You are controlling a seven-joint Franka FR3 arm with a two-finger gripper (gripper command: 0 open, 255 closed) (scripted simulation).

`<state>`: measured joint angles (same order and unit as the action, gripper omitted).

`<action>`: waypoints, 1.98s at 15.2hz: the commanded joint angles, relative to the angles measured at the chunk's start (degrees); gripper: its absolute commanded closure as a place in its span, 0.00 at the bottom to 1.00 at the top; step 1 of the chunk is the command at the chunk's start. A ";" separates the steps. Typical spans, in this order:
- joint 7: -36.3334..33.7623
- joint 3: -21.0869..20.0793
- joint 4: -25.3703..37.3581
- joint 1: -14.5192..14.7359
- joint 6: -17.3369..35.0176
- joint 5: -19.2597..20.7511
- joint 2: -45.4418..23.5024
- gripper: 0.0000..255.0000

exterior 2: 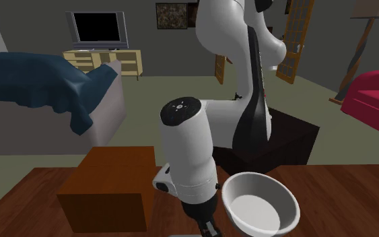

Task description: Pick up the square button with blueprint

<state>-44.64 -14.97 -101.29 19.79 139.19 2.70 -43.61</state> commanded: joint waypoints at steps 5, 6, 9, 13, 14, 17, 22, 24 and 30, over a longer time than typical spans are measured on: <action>0.01 0.68 1.62 0.61 2.27 0.55 -3.87 0.00; 0.01 0.69 1.61 0.61 2.28 0.55 -3.87 0.00; 0.00 0.68 1.59 0.62 2.27 0.54 -3.84 1.00; 0.00 0.68 1.59 0.61 2.27 0.54 -3.84 1.00; 0.00 0.68 1.59 0.62 2.27 0.54 -3.84 1.00; -0.01 0.57 1.34 0.51 1.89 0.46 -3.21 1.00; -0.06 -0.01 0.17 0.02 -0.16 -0.01 0.03 1.00; -0.07 -0.24 -0.21 -0.17 -1.03 -0.22 1.28 1.00; -0.09 -0.91 -1.03 -0.74 -3.79 -0.86 4.90 1.00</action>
<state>-44.74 -15.76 -102.39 19.16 136.09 1.96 -39.35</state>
